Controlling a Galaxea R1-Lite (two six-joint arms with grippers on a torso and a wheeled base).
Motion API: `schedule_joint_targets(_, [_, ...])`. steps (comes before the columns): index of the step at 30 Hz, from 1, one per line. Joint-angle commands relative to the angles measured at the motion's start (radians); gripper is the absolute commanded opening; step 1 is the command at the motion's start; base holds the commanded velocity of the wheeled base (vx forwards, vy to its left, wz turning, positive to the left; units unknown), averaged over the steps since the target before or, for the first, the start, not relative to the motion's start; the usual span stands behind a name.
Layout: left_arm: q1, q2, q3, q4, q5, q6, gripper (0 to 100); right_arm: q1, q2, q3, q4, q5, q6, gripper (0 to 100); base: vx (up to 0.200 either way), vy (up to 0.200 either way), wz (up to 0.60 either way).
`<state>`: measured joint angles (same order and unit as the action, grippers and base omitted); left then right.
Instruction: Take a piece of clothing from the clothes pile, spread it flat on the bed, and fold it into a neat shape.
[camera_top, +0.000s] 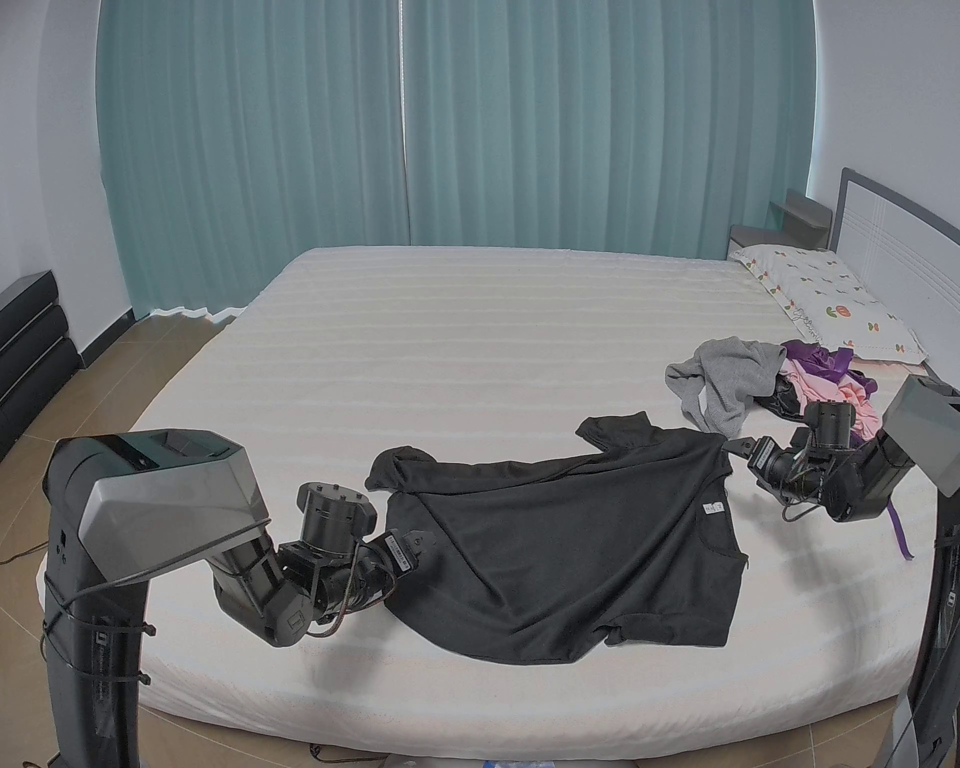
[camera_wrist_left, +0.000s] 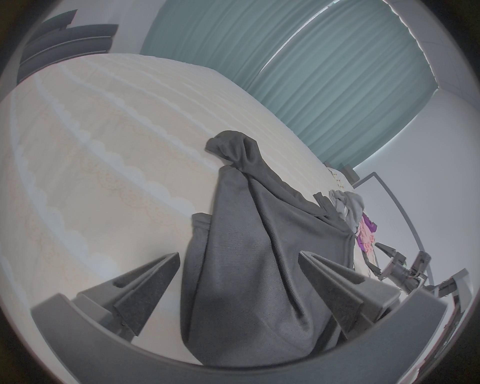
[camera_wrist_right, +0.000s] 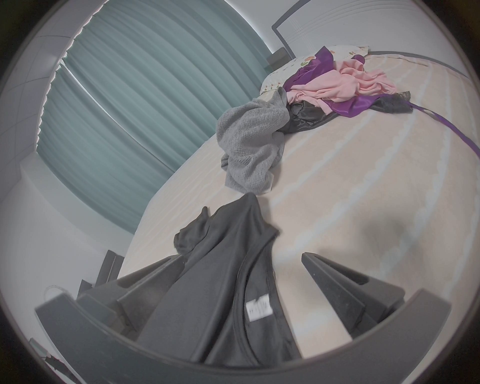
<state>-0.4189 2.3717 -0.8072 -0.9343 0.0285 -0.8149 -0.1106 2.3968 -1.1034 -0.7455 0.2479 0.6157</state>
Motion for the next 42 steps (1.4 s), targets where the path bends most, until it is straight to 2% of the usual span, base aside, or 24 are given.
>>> schedule_joint_targets(1, [-0.034, 0.044, -0.084, 0.084, 0.025, 0.033, 0, -0.030, -0.166, 0.264, -0.129, 0.100, -0.007, 100, 0.000, 0.000, 0.00])
schedule_joint_targets(5, [-0.034, 0.038, -0.066, 0.095, 0.025, 0.033, 0, -0.034, -0.211, 0.413, -0.176, 0.136, -0.036, 100, 0.000, 0.000, 0.00])
schedule_joint_targets(10, [-0.029, -0.012, -0.004, 0.097, 0.027, 0.033, 0, -0.032, -0.226, 0.504, -0.195, 0.156, -0.064, 100, 0.000, 0.000, 0.00])
schedule_joint_targets(14, [-0.021, -0.129, 0.118, 0.098, 0.027, 0.031, 0, -0.017, -0.226, 0.582, -0.198, 0.166, -0.105, 100, 0.000, 0.000, 0.00])
schedule_joint_targets(25, [0.029, -0.364, 0.387, 0.098, 0.024, 0.023, 0, 0.054, -0.179, 0.606, -0.198, 0.157, -0.111, 100, 0.000, 0.000, 0.00])
schedule_joint_targets(32, [0.048, -0.402, 0.462, 0.095, 0.022, 0.022, 0, 0.101, -0.128, 0.596, -0.186, 0.125, -0.123, 100, 0.000, 0.000, 0.00])
schedule_joint_targets(33, [0.048, -0.402, 0.462, 0.095, 0.022, 0.017, 0, 0.106, -0.120, 0.591, -0.186, 0.119, -0.122, 0, 0.000, 0.000, 0.00])
schedule_joint_targets(36, [0.046, -0.397, 0.459, 0.094, 0.021, -0.004, 0, 0.121, -0.104, 0.580, -0.187, 0.094, -0.123, 0, 0.000, 0.000, 0.00])
schedule_joint_targets(42, [0.049, -0.393, 0.438, 0.086, 0.018, -0.006, 0, 0.121, -0.110, 0.528, -0.196, 0.093, -0.113, 0, 0.000, 0.000, 0.00])
